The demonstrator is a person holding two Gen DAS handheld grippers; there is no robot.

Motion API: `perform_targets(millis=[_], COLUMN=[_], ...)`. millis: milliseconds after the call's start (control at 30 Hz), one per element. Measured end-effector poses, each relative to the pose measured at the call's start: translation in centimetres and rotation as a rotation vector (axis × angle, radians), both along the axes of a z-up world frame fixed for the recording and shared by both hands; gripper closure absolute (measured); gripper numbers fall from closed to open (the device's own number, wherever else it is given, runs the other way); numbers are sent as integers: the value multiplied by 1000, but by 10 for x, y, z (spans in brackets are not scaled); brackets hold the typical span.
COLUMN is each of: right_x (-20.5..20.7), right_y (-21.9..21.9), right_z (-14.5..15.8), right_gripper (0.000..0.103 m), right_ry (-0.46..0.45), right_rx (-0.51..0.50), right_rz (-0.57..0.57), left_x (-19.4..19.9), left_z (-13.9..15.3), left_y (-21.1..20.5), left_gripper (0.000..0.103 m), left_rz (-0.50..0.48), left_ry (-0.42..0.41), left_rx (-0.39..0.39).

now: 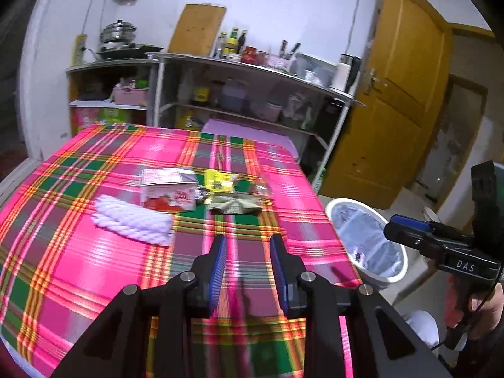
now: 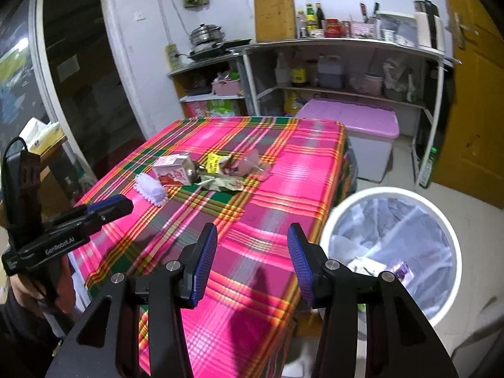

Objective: Collect trash
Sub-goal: 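Move both open tools back over the table, then grasp the white foam net with the left tool while the right tool grasps the beige wrapper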

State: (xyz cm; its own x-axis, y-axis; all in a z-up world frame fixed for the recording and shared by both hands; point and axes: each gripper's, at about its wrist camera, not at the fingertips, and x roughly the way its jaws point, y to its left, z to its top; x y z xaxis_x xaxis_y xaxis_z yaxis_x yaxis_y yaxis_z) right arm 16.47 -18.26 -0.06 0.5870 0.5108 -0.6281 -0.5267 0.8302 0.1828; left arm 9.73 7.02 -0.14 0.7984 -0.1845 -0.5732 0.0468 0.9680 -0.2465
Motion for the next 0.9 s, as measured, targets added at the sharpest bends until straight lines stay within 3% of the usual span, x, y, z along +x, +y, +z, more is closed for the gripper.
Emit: perform_targets(millis=[233, 367, 900], right_x=[14, 25, 83], right_y=[22, 37, 106], right_z=[-3, -8, -43], right_gripper=[56, 56, 56], right_ry=[0, 1, -1], right_rx=[-25, -45, -168], right_rz=[55, 90, 219], left_x=[5, 10, 55], left_z=[-7, -14, -41], left_y=[27, 41, 83], left_gripper=[74, 65, 48], left_rz=[81, 131, 283], left_ry=[28, 55, 137], left_rx=[7, -4, -89])
